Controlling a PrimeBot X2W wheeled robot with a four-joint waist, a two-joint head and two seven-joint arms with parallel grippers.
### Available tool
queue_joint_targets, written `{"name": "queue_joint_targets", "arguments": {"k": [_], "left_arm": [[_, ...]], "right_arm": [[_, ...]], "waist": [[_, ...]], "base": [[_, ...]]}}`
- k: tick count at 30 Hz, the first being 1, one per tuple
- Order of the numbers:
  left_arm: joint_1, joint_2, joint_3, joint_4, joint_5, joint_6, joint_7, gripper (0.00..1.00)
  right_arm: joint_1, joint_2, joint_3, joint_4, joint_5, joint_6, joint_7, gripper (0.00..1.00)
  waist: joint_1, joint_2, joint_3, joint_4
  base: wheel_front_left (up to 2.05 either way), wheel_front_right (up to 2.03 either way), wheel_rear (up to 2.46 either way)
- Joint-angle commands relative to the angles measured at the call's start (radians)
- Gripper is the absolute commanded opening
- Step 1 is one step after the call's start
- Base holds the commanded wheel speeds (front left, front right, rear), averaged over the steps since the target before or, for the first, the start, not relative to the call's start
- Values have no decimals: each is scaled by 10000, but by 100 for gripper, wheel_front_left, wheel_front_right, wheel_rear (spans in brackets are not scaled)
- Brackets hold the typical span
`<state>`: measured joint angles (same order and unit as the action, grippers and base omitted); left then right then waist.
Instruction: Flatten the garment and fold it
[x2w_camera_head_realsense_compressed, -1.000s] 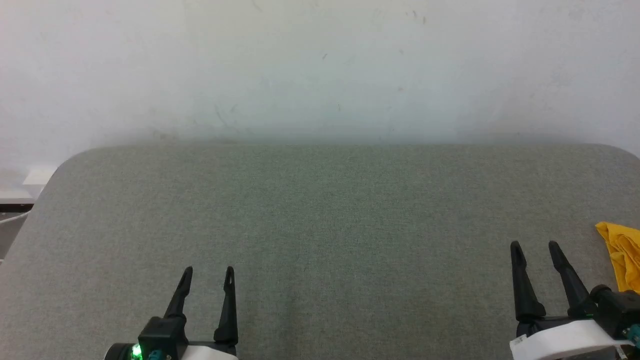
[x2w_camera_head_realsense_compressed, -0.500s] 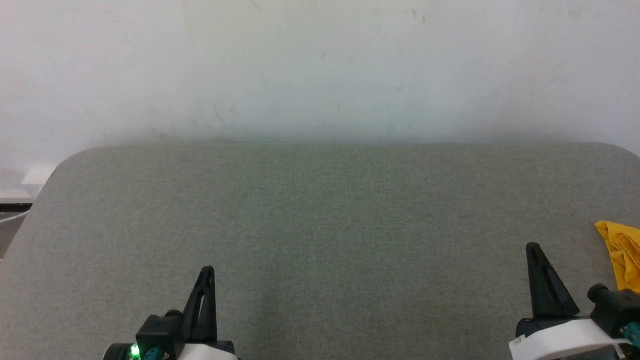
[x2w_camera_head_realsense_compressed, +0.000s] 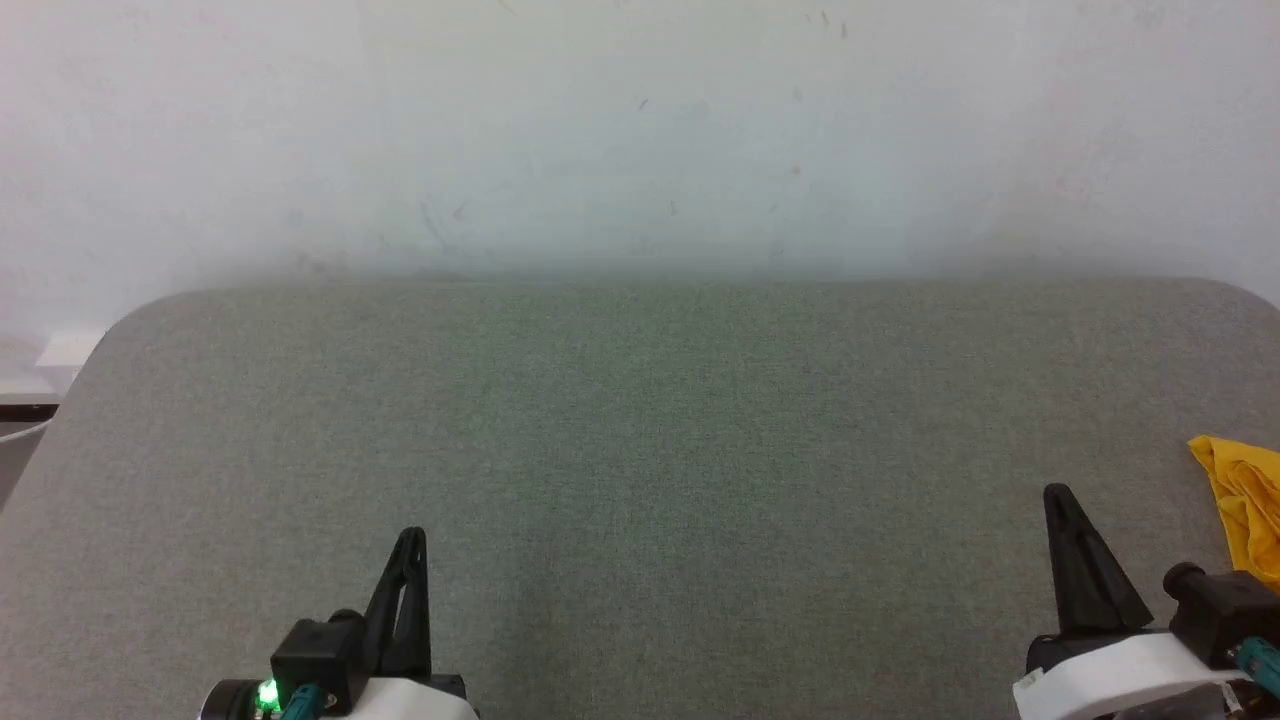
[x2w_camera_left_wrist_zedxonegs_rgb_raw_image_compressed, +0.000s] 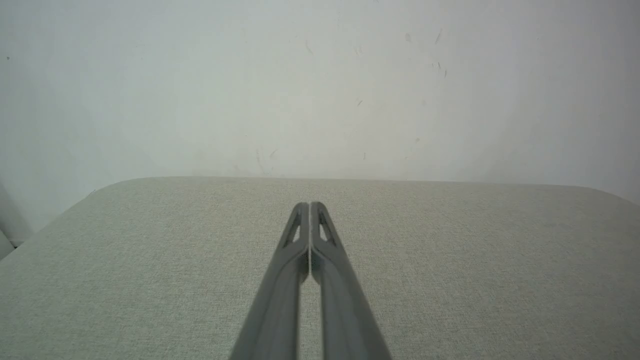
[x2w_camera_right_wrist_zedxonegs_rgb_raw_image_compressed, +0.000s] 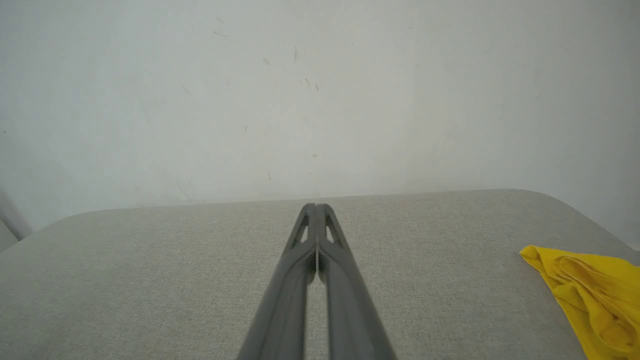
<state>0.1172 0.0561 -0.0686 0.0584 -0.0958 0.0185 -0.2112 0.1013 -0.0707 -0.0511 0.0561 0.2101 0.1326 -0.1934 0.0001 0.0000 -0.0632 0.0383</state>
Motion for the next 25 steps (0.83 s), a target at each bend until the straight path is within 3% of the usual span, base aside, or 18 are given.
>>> {"name": "queue_joint_targets", "arguments": {"k": [1, 25], "left_arm": [[-167, -11, 63, -66, 98, -35, 56, 0], [-396, -22, 205, -184, 294, -69, 525, 0]], "right_arm": [[-167, 37, 52, -52, -122, -4, 89, 0], [-360, 75, 157, -168, -573, -7, 510, 0]], "waist": [[0, 0, 12, -8], [0, 0, 153, -93]], "base": [[0, 0, 0], [0, 0, 0]]}}
